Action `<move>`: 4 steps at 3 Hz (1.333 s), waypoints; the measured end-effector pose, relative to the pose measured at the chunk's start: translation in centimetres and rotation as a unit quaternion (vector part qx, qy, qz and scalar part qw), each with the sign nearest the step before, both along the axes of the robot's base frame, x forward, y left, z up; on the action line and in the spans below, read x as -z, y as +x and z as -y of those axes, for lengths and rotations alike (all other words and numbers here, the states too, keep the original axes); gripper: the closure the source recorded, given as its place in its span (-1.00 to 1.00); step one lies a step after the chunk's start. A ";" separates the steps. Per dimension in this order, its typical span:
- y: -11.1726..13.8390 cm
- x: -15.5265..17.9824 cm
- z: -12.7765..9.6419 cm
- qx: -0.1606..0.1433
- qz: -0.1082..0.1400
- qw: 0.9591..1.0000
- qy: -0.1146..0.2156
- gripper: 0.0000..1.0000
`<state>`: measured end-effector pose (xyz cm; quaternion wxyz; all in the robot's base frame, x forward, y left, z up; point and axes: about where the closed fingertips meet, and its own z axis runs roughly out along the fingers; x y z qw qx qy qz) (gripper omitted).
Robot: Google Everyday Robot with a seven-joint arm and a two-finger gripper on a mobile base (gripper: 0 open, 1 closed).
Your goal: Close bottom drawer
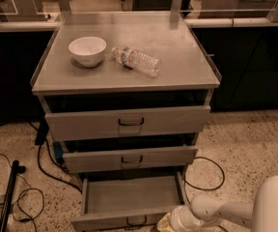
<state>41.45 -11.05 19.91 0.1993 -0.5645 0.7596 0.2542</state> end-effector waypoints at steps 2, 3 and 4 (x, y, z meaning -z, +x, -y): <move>-0.2 0.5 -0.9 0.000 0.000 1.000 0.000 -0.72; 1.6 2.2 -1.6 -0.005 0.002 1.000 -0.008 -1.00; 1.7 2.4 -1.6 -0.005 0.002 1.000 -0.009 -0.65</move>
Offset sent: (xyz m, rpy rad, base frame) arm -0.0027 0.0171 -0.0105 -0.0041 -0.0066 -0.0060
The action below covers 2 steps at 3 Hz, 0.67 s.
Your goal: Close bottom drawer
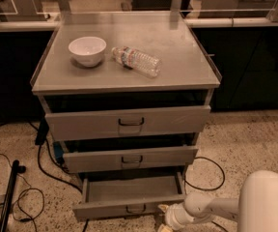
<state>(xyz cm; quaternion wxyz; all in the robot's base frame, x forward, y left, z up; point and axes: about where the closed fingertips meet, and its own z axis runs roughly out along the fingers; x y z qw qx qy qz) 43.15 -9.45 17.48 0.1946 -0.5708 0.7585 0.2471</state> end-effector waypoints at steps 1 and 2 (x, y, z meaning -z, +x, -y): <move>3.3 0.9 -0.3 0.003 0.010 1.000 -0.005 -0.18; 7.5 2.0 -0.1 0.015 0.027 0.999 -0.017 0.30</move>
Offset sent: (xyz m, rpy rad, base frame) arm 0.1294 -0.0072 -0.0287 -0.0654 -0.1027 -0.0626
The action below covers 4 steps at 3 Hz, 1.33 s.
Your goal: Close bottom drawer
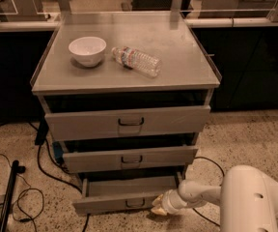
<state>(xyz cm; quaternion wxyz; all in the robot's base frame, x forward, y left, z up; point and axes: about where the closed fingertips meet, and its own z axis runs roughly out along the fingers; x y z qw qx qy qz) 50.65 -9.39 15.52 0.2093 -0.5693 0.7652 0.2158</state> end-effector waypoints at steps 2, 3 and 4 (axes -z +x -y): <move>0.9 -0.1 0.1 0.003 0.006 1.000 -0.001 -0.15; 0.4 0.0 -0.3 0.001 -0.002 1.000 0.003 -0.61; 2.8 0.5 -1.2 -0.005 0.006 1.000 -0.007 -1.00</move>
Offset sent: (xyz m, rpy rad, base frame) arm 0.0093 -0.0015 0.0006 -0.0027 -0.0121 -0.0066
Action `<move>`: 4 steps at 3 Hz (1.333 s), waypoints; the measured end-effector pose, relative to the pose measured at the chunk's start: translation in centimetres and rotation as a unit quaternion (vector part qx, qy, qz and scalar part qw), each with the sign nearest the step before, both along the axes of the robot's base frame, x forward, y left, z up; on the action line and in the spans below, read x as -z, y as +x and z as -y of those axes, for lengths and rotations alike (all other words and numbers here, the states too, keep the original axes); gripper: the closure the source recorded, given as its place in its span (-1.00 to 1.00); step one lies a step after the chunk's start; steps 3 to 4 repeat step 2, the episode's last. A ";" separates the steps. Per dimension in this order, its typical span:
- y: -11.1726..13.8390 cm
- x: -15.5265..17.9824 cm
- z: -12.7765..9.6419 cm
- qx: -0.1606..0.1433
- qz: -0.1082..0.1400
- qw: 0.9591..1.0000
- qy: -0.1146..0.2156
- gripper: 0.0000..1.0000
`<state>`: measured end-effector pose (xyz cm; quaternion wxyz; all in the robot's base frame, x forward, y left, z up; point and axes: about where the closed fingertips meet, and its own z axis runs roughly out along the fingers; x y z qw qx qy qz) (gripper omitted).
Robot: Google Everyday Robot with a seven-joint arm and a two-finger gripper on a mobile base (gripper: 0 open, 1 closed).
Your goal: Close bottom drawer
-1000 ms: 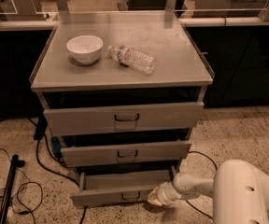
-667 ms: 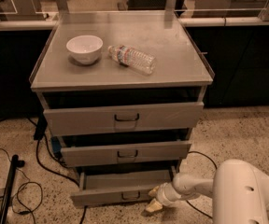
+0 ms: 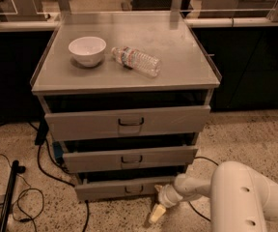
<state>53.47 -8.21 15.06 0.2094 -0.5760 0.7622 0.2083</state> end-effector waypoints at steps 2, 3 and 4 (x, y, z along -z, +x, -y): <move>5.0 0.5 -1.4 -0.005 0.019 1.000 -0.002 -1.00; 5.0 0.5 -1.4 -0.005 0.019 1.000 -0.002 -1.00; 5.0 0.5 -1.4 -0.005 0.019 1.000 -0.002 -1.00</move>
Offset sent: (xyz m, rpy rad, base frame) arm 0.0370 0.0146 -0.0069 -0.0019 -0.0216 0.0170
